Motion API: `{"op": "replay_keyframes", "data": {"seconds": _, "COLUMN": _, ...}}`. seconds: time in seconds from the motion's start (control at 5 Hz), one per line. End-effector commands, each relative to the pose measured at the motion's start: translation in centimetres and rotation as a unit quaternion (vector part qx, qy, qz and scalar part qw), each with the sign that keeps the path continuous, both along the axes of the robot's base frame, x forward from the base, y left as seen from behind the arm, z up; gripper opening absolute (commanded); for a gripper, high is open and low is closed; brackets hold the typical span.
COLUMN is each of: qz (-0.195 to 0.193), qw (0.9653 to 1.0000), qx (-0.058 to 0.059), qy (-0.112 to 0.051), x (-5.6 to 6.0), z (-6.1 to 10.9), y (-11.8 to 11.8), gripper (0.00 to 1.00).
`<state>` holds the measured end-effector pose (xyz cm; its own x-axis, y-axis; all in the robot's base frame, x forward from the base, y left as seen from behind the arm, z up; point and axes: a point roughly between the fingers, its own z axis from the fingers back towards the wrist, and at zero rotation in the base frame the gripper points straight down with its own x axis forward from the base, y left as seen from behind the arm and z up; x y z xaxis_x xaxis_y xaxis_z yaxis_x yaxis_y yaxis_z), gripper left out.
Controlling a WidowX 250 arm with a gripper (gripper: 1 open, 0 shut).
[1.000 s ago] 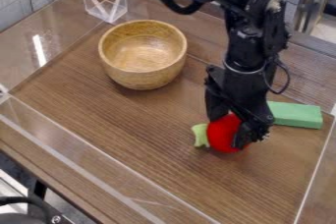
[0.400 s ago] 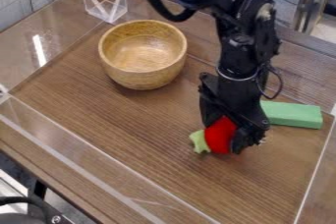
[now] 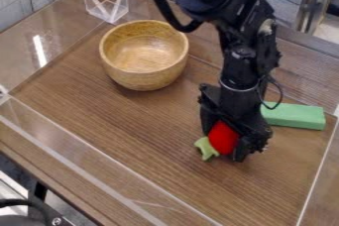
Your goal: Move the red fruit to the left
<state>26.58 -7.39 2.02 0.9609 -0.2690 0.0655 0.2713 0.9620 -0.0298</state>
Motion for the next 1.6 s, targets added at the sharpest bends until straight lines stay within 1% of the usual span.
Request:
{"op": "replay_keyframes", "data": {"seconds": 0.0, "qz": 0.01, "qw": 0.9993, "qx": -0.003, "qy": -0.036, "x": 1.6, "z": 2.7, "y": 0.5, "gripper": 0.0}}
{"op": "replay_keyframes", "data": {"seconds": 0.2, "qz": 0.023, "qw": 0.998, "qx": -0.001, "qy": -0.058, "x": 2.2, "z": 5.3, "y": 1.5, "gripper": 0.0}}
{"op": "replay_keyframes", "data": {"seconds": 0.4, "qz": 0.027, "qw": 0.9965, "qx": 0.001, "qy": -0.079, "x": 2.0, "z": 7.2, "y": 2.6, "gripper": 0.0}}
{"op": "replay_keyframes", "data": {"seconds": 0.6, "qz": 0.024, "qw": 0.9964, "qx": -0.002, "qy": -0.081, "x": 1.5, "z": 7.6, "y": 2.9, "gripper": 0.0}}
{"op": "replay_keyframes", "data": {"seconds": 0.8, "qz": 0.06, "qw": 0.9944, "qx": -0.001, "qy": -0.086, "x": 1.0, "z": 8.3, "y": 2.7, "gripper": 0.0}}
{"op": "replay_keyframes", "data": {"seconds": 1.0, "qz": 0.101, "qw": 0.9912, "qx": -0.001, "qy": -0.086, "x": 0.3, "z": 8.7, "y": 3.1, "gripper": 0.0}}
{"op": "replay_keyframes", "data": {"seconds": 1.2, "qz": 0.105, "qw": 0.9906, "qx": -0.002, "qy": -0.087, "x": -0.7, "z": 9.2, "y": 4.9, "gripper": 0.0}}
{"op": "replay_keyframes", "data": {"seconds": 1.4, "qz": 0.107, "qw": 0.9911, "qx": -0.013, "qy": -0.079, "x": -1.7, "z": 8.8, "y": 6.6, "gripper": 0.0}}
